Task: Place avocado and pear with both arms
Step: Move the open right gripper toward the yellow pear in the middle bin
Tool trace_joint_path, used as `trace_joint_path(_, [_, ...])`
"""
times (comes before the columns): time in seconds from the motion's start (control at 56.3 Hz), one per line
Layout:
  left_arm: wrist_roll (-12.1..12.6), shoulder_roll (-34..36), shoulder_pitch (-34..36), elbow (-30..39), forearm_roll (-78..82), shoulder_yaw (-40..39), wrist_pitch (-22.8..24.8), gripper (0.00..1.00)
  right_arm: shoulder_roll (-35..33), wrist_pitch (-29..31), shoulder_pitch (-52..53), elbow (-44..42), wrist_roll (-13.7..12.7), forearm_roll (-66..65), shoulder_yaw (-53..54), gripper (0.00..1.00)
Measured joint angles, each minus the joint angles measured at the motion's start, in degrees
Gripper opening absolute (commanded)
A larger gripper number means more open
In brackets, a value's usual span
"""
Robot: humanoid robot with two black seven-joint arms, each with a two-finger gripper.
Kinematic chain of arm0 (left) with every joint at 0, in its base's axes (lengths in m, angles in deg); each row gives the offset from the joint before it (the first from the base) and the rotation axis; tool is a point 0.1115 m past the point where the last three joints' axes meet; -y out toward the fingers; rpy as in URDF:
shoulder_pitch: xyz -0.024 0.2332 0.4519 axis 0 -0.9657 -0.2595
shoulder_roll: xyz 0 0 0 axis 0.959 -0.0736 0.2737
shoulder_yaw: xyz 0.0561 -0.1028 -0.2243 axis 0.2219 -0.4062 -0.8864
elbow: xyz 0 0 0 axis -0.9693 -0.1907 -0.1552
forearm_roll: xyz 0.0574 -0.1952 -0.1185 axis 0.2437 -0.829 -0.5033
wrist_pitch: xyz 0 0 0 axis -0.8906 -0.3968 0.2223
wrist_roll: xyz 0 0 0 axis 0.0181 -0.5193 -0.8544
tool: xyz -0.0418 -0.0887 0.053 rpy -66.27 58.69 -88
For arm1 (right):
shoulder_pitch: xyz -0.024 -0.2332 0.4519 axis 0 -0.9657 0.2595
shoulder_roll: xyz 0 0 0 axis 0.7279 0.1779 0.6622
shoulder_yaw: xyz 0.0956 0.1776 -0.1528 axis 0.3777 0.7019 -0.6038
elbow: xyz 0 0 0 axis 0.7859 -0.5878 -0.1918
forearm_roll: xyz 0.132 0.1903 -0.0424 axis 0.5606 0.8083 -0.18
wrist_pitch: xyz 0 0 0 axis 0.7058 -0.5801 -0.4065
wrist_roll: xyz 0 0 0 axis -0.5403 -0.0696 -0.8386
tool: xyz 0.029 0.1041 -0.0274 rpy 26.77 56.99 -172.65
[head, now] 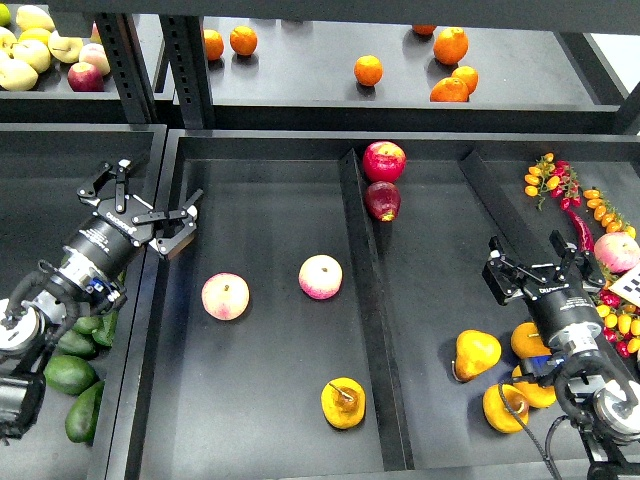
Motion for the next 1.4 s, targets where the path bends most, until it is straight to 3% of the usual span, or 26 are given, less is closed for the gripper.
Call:
trace_joint_path(0.337, [0.0, -0.2, -6.9, 3.6, -0.5, -0.7, 0.0, 0.99, -0.4, 0.0, 1.7, 0.6, -0.6, 0.0, -2.2, 1.0])
trace_joint_path(0.48, [0.0, -0.2, -10.2, 5.0, -1.2, -0.7, 0.0, 0.99, -0.5, 0.1, 4.3, 0.6, -4.6, 0.0, -4.1, 1.0])
trace_joint_path(0.764, [0.0, -0.2, -12.0, 5.7, -1.2, -0.1, 0.0, 0.99, -4.9, 0.0, 14.4, 0.0, -16.4, -0.2, -14.5, 1.0])
trace_joint_path(0.977, [0.0, -0.2, -12.8, 5.8, -1.1, -0.2, 0.0, 0.99, -7.6, -0.1, 20.1, -0.9, -18.5, -0.6, -24.0, 1.0])
trace_joint_path(1.137, [0.0, -0.2, -13.1, 5.8, -1.1, -0.2, 0.0, 0.99, -9.3, -0.1, 22.1, -1.1, -21.6, -0.7, -29.8, 1.0])
trace_joint_path(1.403, [0.0, -0.2, -13.1, 5.8, -1.0, 0.1, 0.0, 0.99, -14.7, 0.0, 23.7, -0.6, -22.1, -4.5, -38.4, 1.0])
